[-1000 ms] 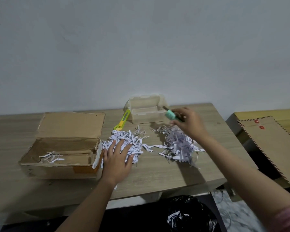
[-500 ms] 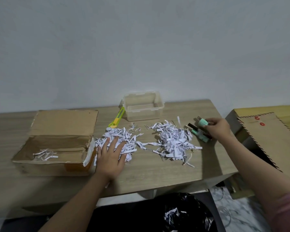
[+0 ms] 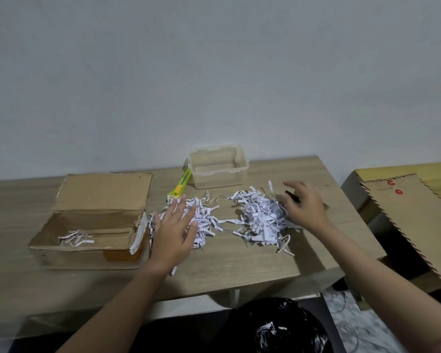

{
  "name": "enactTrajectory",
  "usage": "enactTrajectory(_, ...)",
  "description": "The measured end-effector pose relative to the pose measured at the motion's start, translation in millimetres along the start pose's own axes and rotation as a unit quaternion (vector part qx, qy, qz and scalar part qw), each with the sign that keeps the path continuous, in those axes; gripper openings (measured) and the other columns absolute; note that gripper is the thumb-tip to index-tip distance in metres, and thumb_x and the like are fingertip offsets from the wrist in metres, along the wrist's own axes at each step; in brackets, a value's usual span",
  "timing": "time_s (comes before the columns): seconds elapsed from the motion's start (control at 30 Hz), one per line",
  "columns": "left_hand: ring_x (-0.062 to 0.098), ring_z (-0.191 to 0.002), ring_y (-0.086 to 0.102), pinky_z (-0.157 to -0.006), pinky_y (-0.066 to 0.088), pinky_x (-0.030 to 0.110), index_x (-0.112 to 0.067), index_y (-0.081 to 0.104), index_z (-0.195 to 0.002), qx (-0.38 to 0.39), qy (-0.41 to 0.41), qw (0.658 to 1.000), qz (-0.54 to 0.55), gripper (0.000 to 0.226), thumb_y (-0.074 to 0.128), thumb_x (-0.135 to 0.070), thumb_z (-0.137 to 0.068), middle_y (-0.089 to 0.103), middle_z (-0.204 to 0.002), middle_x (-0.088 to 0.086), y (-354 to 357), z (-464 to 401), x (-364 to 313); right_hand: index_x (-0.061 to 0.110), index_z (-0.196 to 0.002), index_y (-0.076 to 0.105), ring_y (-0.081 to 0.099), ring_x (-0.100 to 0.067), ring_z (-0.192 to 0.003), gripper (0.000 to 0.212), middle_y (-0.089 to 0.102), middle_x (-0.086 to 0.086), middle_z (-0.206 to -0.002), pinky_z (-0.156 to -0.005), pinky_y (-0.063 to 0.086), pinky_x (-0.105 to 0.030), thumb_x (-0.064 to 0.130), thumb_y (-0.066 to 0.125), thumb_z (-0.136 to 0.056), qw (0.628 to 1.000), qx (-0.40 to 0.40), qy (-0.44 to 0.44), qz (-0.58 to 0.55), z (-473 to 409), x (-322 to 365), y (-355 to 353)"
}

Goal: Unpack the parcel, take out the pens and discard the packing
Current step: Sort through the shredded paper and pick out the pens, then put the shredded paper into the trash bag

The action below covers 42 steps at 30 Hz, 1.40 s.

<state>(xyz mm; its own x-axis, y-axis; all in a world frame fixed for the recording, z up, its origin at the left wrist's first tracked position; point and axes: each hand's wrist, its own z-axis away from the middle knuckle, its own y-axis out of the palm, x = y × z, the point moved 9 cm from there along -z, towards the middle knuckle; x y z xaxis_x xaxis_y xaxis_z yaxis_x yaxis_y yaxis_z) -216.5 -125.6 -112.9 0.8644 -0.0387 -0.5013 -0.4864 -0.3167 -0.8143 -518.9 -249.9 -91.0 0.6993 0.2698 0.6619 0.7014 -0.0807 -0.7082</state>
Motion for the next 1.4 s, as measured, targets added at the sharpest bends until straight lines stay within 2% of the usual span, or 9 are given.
enactTrajectory(0.13, 0.033, -0.132, 0.040, -0.108, 0.029, 0.060, -0.018, 0.056, -0.130, -0.064, -0.048, 0.996, -0.032, 0.053, 0.036, -0.038, -0.085, 0.047, -0.143, 0.011, -10.9, -5.1, 16.8, 0.024, -0.140, 0.042, 0.042, -0.022, -0.131, 0.071, 0.044, -0.006, -0.144, -0.106, 0.039, -0.048, 0.061, 0.054, -0.081, 0.993, 0.114, 0.002, -0.001, 20.5, 11.6, 48.3)
enactTrajectory(0.33, 0.033, -0.146, -0.002, -0.115, 0.005, 0.054, -0.029, 0.016, -0.150, 0.060, -0.204, 0.976, -0.044, 0.066, 0.039, -0.053, -0.092, 0.006, -0.159, 0.011, 29.7, -1.7, 44.5, 0.038, -0.148, 0.016, 0.017, -0.030, -0.145, 0.095, 0.020, -0.010, -0.156, -0.113, 0.023, -0.058, 0.085, 0.035, -0.067, 0.989, 0.134, 0.063, 0.019, 34.2, 7.9, 93.9)
enactTrajectory(0.5, 0.026, -0.147, 0.003, -0.115, -0.001, 0.055, -0.039, 0.018, -0.147, 0.102, -0.201, 0.973, 0.037, 0.056, 0.028, -0.054, -0.095, 0.008, -0.160, 0.003, 57.5, -2.5, 22.2, 0.033, -0.146, 0.026, 0.019, -0.026, -0.144, 0.084, 0.022, -0.006, -0.155, -0.115, 0.023, -0.049, 0.074, 0.045, -0.075, 0.989, 0.141, 0.023, -0.033, 44.1, 45.8, 122.2)
enactTrajectory(0.77, 0.024, -0.143, 0.018, -0.114, 0.004, 0.060, -0.035, 0.039, -0.137, -0.052, -0.218, 0.974, 0.036, 0.060, 0.027, -0.064, -0.086, 0.029, -0.153, 0.001, 19.5, -0.2, 24.0, 0.035, -0.138, 0.038, 0.029, -0.021, -0.137, 0.073, 0.025, 0.005, -0.149, -0.104, 0.039, -0.057, 0.070, 0.051, -0.075, 0.991, 0.003, -0.010, -0.132, 37.3, 53.5, 86.5)
enactTrajectory(0.87, 0.027, -0.144, 0.013, -0.115, 0.011, 0.057, -0.033, 0.037, -0.139, -0.038, -0.240, 0.968, 0.055, 0.069, 0.027, -0.069, -0.081, 0.023, -0.155, 0.004, 23.5, 8.6, 41.6, 0.036, -0.139, 0.036, 0.023, -0.020, -0.140, 0.075, 0.025, 0.002, -0.150, -0.109, 0.024, -0.065, 0.073, 0.045, -0.074, 0.995, -0.021, 0.021, -0.094, 43.6, 32.2, 70.6)
enactTrajectory(1.03, 0.021, -0.147, 0.006, -0.118, 0.011, 0.048, -0.033, 0.025, -0.146, 0.012, -0.218, 0.965, 0.144, 0.062, 0.030, -0.060, -0.090, 0.012, -0.159, 0.002, 50.9, 4.8, 35.2, 0.039, -0.148, 0.017, 0.009, -0.022, -0.147, 0.093, 0.013, -0.005, -0.158, -0.115, -0.001, -0.060, 0.082, 0.035, -0.068, 0.993, 0.082, 0.053, -0.068, 53.4, 30.7, 105.7)
enactTrajectory(1.2, 0.007, -0.145, 0.013, -0.119, 0.016, 0.037, -0.040, 0.026, -0.144, 0.019, -0.190, 0.949, 0.252, 0.049, 0.033, -0.048, -0.097, 0.020, -0.157, -0.009, 61.6, -10.0, 9.0, 0.046, -0.144, 0.020, 0.019, -0.014, -0.144, 0.074, 0.027, -0.002, -0.154, -0.117, 0.020, -0.042, 0.070, 0.044, -0.077, 0.978, 0.105, 0.023, -0.179, 49.1, 68.8, 140.7)
enactTrajectory(1.3, 0.004, -0.141, 0.024, -0.119, 0.021, 0.038, -0.036, 0.036, -0.141, 0.014, -0.188, 0.934, 0.303, 0.043, 0.034, -0.039, -0.098, 0.033, -0.149, -0.014, 66.7, -12.7, -1.3, 0.030, -0.141, 0.039, 0.028, -0.013, -0.141, 0.063, 0.038, -0.001, -0.149, -0.114, 0.025, -0.026, 0.055, 0.048, -0.084, 0.962, 0.080, 0.048, -0.255, 51.0, 75.9, 153.2)
enactTrajectory(1.4, 0.005, -0.134, 0.035, -0.115, 0.028, 0.040, -0.033, 0.043, -0.137, 0.004, -0.214, 0.923, 0.319, 0.044, 0.033, -0.042, -0.094, 0.043, -0.143, -0.012, 71.4, -9.6, -2.7, 0.016, -0.131, 0.054, 0.043, -0.015, -0.132, 0.047, 0.053, -0.001, -0.137, -0.111, 0.035, -0.032, 0.036, 0.050, -0.088, 0.952, 0.021, 0.069, -0.298, 53.6, 75.4, 150.6)
